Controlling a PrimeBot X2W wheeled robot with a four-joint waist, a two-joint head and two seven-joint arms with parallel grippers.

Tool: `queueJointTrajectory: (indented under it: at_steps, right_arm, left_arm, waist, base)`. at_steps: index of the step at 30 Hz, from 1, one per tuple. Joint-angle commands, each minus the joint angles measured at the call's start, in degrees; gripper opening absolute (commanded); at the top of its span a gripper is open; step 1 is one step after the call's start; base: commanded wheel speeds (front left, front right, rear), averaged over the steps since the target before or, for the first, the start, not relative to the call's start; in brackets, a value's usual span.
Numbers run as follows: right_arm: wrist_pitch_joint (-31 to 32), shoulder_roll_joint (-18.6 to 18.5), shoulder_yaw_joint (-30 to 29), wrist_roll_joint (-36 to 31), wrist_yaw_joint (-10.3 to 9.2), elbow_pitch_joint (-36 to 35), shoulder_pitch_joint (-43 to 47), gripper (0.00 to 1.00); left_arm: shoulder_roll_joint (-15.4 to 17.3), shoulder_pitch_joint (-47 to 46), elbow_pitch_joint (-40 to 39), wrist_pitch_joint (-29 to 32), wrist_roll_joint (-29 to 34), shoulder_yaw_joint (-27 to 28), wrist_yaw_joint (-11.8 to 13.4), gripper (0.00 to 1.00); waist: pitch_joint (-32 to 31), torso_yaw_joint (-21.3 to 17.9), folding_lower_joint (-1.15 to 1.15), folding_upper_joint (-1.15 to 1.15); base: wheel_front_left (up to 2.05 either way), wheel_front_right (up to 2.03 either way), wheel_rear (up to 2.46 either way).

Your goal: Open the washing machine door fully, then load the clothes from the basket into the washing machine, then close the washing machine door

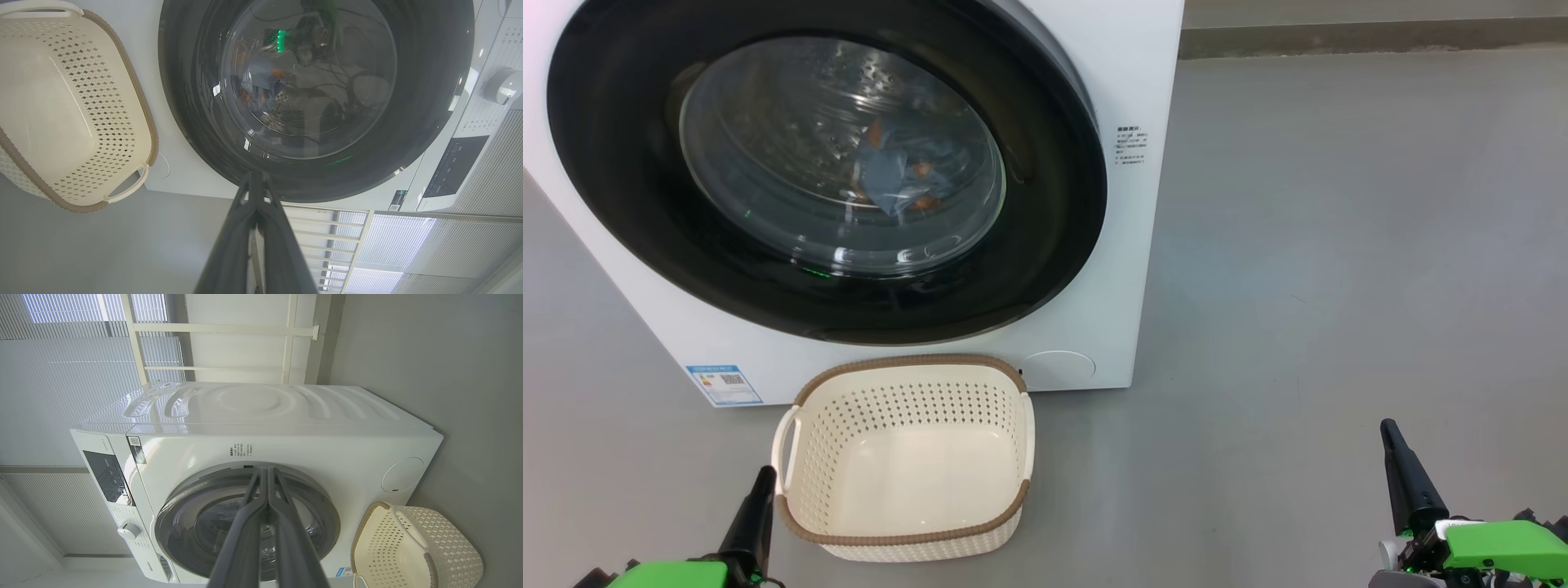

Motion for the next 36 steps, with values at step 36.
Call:
queueJointTrajectory:
  at_steps: [36]
  right_arm:
    - [0.4, 0.0, 1.3, -0.2, -0.06, -1.7, -2.3, 0.00]
  left_arm:
    - [1.5, -2.4, -1.6, 0.3, -0.5, 2.0, -0.2, 0.00]
  waist:
    - [0.0, 0.0, 0.00, 0.00]
  base:
    - [0.00, 0.00, 0.00]
